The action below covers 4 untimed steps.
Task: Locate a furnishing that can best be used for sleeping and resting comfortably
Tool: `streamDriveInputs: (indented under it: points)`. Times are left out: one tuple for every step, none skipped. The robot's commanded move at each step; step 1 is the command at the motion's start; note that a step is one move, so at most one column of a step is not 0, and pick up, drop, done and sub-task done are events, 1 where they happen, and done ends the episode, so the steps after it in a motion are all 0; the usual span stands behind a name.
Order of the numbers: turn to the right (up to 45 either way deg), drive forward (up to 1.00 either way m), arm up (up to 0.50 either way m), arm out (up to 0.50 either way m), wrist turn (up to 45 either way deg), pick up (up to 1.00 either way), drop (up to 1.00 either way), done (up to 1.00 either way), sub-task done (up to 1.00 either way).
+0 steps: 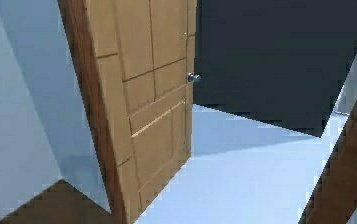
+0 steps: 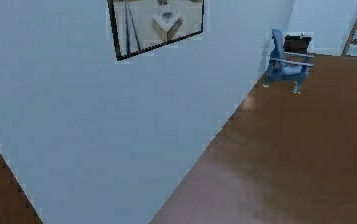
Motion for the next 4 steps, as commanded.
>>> streamDriveInputs:
  points:
    - [0.0,0.9,0.0,0.0,0.0,0.0,0.0,0.0,0.0]
    - [45.0,0.0,0.0,0.0,0.0,0.0,0.0,0.0,0.0]
    - [18.0,0.0,0.0,0.0,0.0,0.0,0.0,0.0,0.0]
    - [3.0,0.0,0.0,0.0,0.0,0.0,0.0,0.0,0.0]
